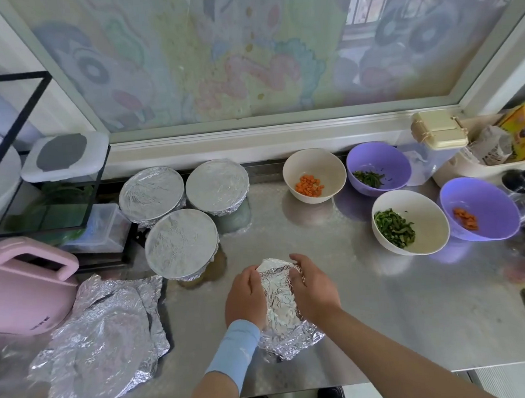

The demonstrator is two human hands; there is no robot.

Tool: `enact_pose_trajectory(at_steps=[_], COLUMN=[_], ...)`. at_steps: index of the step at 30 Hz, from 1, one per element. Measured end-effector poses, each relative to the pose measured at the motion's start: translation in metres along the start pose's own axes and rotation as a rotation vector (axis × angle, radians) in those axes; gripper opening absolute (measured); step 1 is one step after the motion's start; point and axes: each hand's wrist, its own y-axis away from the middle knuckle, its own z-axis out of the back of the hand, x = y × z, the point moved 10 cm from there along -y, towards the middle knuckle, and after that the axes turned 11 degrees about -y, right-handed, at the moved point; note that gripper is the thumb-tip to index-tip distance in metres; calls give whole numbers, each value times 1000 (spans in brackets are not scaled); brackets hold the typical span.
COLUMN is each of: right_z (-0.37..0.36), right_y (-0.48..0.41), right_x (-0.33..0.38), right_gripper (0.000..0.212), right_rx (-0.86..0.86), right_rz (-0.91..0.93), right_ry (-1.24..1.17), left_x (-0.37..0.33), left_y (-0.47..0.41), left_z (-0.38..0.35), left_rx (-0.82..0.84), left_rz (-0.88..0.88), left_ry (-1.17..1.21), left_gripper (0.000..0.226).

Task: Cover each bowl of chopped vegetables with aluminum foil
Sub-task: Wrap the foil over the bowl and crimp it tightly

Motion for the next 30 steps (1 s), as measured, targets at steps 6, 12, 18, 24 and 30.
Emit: enact_pose_trajectory(at_steps=[6,12,18,24,30], right_z=[10,-2,3,10,9], right_y=[13,56,50,37,20], right_x=[18,-18,-24,-42,-40], right_gripper=[41,53,43,30,32], right_rx=[-140,-258,-247,-185,-45], right_rz=[221,-103,-80,-174,-175], right_ry=[330,158,-84,-572,-719], left_x=[-5,-34,-15,5,-9], left_y=[-1,-9,-7,10,27], left_z=[10,-9,-2,-5,-1], left_rx=[-47,85,114,103,-146], left_rz=[-141,-411,-288,-243,-395], left_ry=[-85,-104,-22,21,-473], left_gripper=[34,37,43,42,51])
